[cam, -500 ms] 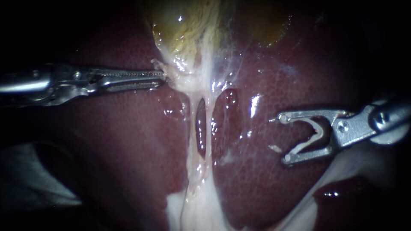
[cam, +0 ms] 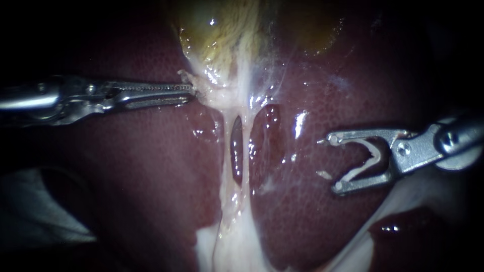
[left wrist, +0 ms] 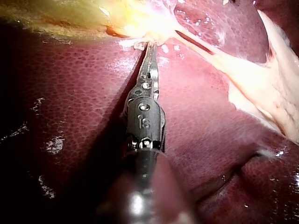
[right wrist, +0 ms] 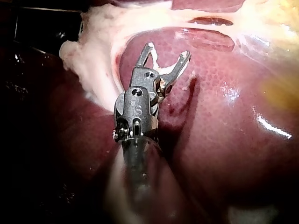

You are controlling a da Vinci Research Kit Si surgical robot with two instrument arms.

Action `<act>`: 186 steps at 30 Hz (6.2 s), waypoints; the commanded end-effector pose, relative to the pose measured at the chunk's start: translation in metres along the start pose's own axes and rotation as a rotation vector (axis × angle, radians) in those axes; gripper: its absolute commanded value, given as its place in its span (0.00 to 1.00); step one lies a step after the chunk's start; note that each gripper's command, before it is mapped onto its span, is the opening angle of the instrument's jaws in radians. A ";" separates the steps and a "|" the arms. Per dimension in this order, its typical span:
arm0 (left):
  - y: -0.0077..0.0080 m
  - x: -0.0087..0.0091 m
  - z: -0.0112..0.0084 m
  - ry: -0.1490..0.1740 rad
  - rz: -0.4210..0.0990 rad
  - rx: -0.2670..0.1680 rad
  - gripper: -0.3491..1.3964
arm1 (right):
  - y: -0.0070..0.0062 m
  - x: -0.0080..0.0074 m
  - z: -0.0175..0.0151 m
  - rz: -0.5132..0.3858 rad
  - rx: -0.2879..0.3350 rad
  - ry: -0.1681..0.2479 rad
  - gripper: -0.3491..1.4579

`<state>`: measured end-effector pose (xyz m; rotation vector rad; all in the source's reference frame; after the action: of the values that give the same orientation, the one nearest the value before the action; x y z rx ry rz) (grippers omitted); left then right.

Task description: Grabbing gallbladder

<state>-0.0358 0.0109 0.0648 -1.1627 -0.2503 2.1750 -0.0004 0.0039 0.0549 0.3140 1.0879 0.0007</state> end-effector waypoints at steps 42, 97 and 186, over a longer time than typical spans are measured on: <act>0.0010 0.0006 0.0003 0.021 -0.003 -0.014 0.67 | -0.0001 0.0000 0.0000 0.000 0.000 0.000 0.47; -0.0010 0.0006 0.0042 0.079 0.317 -0.268 0.87 | -0.0001 0.0001 0.0000 0.000 0.000 0.000 0.47; -0.0006 0.0017 0.0022 -0.073 -0.014 -0.186 0.00 | -0.0001 0.0001 0.0000 0.000 0.003 0.001 0.47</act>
<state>-0.0379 0.0126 0.0652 -1.1780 -0.5002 2.2220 -0.0003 0.0038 0.0548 0.3165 1.0893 -0.0004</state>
